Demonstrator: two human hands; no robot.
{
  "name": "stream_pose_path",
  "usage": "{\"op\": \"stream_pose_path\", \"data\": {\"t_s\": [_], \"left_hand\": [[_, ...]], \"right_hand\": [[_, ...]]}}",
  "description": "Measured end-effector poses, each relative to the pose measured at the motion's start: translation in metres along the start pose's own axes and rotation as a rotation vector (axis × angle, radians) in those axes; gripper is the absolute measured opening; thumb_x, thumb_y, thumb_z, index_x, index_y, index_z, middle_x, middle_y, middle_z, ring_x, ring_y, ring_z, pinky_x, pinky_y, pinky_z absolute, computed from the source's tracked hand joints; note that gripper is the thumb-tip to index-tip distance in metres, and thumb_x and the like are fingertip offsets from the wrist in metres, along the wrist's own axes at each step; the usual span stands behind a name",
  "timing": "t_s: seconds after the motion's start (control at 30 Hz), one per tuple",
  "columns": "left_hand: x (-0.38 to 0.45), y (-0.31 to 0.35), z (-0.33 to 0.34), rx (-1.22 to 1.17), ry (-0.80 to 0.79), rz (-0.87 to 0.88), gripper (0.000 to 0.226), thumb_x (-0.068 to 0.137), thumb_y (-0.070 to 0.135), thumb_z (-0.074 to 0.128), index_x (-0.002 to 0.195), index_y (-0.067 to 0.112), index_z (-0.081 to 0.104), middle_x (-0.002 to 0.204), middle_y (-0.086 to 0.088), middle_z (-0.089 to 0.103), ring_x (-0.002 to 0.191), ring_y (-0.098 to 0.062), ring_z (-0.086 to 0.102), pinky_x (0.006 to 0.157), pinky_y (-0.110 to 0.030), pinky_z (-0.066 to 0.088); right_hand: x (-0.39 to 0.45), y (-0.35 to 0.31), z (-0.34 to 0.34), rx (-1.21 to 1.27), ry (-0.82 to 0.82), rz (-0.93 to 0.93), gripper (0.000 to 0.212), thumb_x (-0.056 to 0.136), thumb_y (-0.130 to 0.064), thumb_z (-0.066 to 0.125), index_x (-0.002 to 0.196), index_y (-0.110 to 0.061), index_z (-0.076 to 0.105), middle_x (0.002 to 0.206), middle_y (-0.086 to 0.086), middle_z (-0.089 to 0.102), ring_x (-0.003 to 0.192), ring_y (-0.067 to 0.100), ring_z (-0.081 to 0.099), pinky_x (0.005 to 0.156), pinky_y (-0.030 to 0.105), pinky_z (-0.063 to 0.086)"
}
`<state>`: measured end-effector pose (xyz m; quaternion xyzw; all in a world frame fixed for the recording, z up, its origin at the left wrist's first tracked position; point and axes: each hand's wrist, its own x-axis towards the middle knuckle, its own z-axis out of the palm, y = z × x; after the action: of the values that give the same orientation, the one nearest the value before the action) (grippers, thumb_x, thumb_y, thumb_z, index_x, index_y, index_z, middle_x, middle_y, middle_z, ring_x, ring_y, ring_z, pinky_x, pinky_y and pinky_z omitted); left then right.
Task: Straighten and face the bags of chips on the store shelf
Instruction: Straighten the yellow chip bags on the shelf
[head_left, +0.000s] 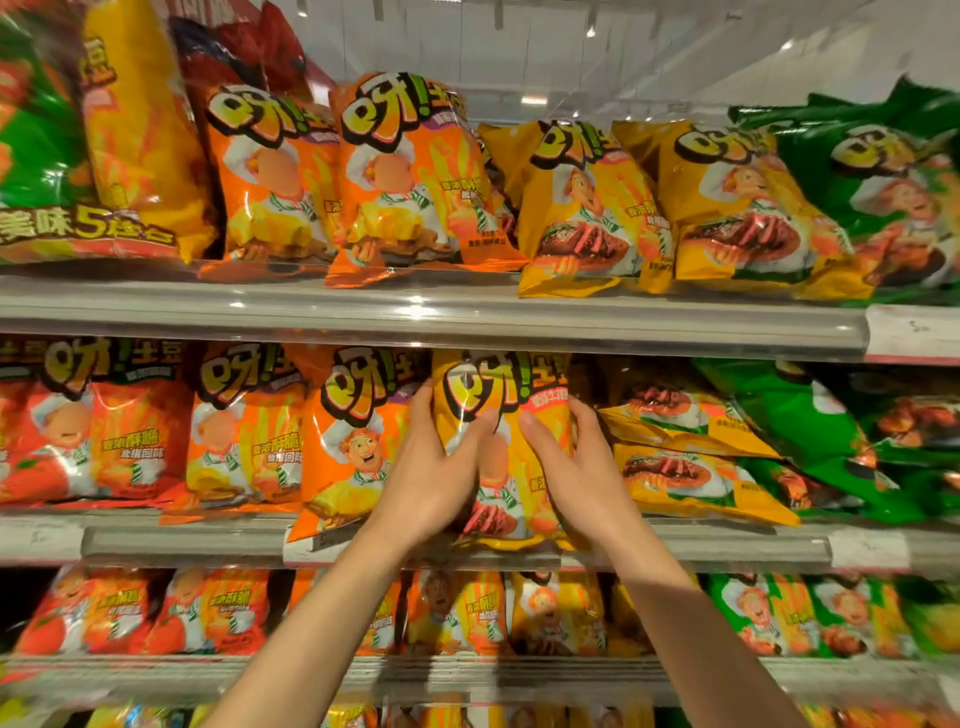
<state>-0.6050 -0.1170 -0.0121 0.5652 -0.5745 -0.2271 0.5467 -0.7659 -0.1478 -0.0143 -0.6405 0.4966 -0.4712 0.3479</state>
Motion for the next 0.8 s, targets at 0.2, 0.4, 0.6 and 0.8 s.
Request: {"op": "stream_pose_path", "data": {"t_s": [0.2, 0.4, 0.6, 0.8], "left_hand": [[0.012, -0.018, 0.025, 0.07, -0.055, 0.012, 0.081, 0.099, 0.052, 0.052, 0.16, 0.03, 0.004, 0.165, 0.002, 0.02, 0.151, -0.013, 0.022, 0.116, -0.027, 0.022], [0.007, -0.035, 0.038, 0.21, -0.054, 0.074, 0.068, 0.103, 0.044, 0.047, 0.16, 0.025, 0.016, 0.164, 0.003, 0.025, 0.151, -0.01, 0.021, 0.114, -0.022, 0.017], [0.011, -0.031, 0.035, 0.216, -0.06, 0.055, 0.068, 0.104, 0.042, 0.047, 0.16, 0.022, 0.015, 0.165, 0.003, 0.023, 0.151, -0.011, 0.02, 0.117, -0.025, 0.017], [-0.009, -0.023, 0.019, 0.201, -0.043, 0.129, 0.06, 0.101, 0.033, 0.056, 0.155, 0.028, 0.031, 0.159, 0.01, 0.034, 0.149, -0.008, 0.027, 0.121, -0.035, 0.028]], "right_hand": [[0.036, 0.014, 0.011, -0.146, 0.08, 0.039, 0.076, 0.096, -0.057, 0.047, 0.154, -0.013, 0.022, 0.15, 0.011, 0.043, 0.138, 0.031, 0.042, 0.111, 0.041, 0.037], [0.018, 0.031, 0.01, -0.273, 0.067, -0.03, 0.072, 0.101, -0.056, 0.035, 0.158, -0.024, 0.006, 0.163, 0.003, 0.022, 0.149, 0.024, 0.024, 0.117, 0.038, 0.025], [0.027, 0.033, 0.004, -0.359, 0.011, -0.067, 0.072, 0.1, -0.061, 0.032, 0.158, -0.026, 0.008, 0.163, 0.002, 0.025, 0.149, 0.021, 0.024, 0.117, 0.037, 0.025], [0.012, 0.028, -0.004, -0.195, -0.047, -0.024, 0.085, 0.094, -0.06, 0.05, 0.159, -0.032, 0.002, 0.165, -0.008, 0.016, 0.15, 0.015, 0.021, 0.121, 0.039, 0.026]]}}
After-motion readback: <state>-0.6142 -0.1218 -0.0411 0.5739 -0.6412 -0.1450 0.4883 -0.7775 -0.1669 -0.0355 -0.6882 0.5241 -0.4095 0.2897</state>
